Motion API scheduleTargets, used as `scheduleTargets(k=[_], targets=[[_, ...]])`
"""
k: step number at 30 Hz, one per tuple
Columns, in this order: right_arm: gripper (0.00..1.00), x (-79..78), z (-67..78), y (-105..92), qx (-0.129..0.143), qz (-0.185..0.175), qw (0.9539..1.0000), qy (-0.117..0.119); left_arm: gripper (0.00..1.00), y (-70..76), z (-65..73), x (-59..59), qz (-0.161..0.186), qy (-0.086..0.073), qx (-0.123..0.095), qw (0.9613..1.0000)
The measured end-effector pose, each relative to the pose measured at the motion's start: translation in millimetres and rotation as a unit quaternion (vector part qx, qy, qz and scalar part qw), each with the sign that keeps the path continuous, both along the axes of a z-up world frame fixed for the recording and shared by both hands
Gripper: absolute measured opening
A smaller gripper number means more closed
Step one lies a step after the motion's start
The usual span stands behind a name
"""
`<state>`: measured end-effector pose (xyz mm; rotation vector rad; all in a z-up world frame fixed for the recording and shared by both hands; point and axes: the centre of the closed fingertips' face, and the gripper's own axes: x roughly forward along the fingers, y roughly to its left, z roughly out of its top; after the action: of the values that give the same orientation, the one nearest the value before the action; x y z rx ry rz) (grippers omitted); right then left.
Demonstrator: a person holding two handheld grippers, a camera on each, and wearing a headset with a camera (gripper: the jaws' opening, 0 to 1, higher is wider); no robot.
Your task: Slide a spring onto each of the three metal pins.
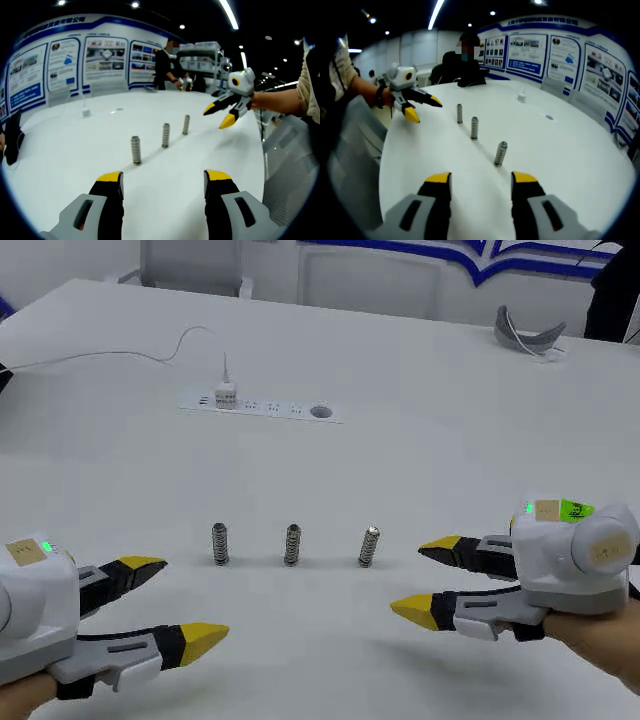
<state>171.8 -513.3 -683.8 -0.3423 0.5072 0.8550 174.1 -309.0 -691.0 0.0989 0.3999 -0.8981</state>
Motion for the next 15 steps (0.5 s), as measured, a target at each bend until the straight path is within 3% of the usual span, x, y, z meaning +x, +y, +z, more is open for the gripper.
scheduleTargets(k=[15], targets=[[0.51,-0.7,-0.8,-0.2,0.005,-0.005,0.9999,-0.009,0.66,2.3,-0.8,-1.5,0.002,0.0,0.0,1.0]])
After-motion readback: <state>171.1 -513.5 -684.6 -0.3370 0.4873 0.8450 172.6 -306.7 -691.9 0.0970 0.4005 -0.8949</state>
